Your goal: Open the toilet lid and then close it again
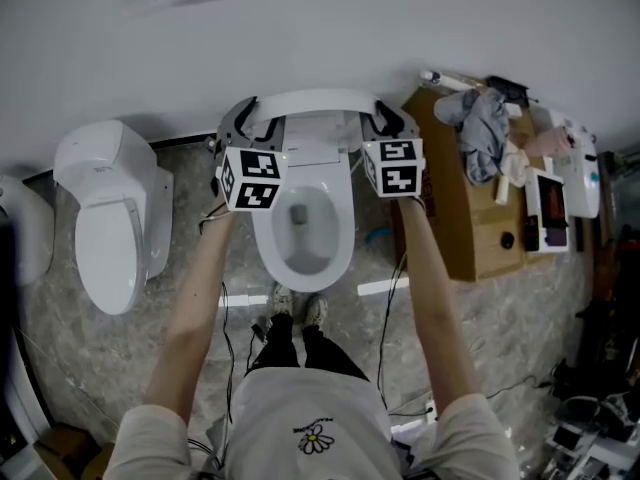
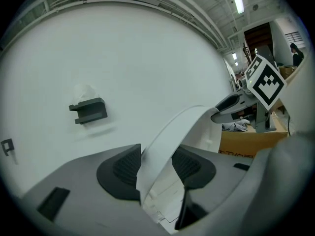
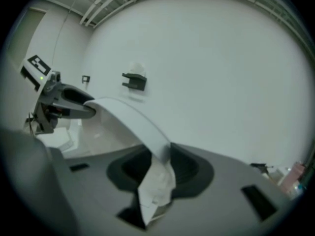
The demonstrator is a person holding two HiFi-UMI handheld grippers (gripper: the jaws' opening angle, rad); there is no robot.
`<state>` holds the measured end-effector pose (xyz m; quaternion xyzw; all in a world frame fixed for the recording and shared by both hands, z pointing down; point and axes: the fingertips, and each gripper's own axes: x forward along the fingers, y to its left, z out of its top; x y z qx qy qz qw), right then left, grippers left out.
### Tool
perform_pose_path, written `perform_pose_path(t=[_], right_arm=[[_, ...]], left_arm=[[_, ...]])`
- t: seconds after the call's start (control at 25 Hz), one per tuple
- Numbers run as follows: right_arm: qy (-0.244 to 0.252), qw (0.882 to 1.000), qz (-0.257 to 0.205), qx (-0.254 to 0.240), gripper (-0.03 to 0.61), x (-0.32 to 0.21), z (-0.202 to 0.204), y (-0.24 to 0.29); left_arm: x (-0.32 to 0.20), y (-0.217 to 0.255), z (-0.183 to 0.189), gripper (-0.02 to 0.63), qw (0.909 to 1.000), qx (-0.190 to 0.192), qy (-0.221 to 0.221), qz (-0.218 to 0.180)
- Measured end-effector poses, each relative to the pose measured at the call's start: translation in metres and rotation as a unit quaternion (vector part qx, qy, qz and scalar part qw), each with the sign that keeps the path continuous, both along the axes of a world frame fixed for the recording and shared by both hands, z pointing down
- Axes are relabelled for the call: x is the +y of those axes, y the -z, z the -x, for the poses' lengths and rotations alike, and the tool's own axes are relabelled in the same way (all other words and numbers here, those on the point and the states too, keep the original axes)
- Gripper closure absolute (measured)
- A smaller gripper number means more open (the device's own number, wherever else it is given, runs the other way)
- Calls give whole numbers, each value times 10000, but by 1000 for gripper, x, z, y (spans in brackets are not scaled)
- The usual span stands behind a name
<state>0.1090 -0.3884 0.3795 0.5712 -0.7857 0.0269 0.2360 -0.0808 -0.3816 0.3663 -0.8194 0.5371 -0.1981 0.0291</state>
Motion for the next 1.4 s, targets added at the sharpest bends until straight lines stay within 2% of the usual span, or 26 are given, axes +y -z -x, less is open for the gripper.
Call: perform_pose_path(t=[0.16, 0.4, 0.72, 1.0, 1.16, 1.4], right_arm=[[108, 9999, -63, 19, 454, 23, -4, -4], [313, 9990, 65, 323, 445, 70, -5, -20], [514, 9974, 73, 504, 423, 119, -8, -42], [609, 9947, 253, 783, 413, 157, -10, -67], [588, 9926, 450, 966, 407, 182, -13, -87], [469, 9871, 889, 1250, 402, 221, -16, -122]], left_arm=[[22, -3, -5, 405, 9999, -101, 25, -138], [69, -22, -9, 396, 9987, -499, -65, 17], [118, -42, -13, 388, 9954, -947, -167, 13], [156, -66, -15, 371, 9904, -1339, -329, 65], [181, -84, -19, 360, 9859, -1563, -545, 234], [224, -117, -25, 333, 9802, -1654, -877, 639]])
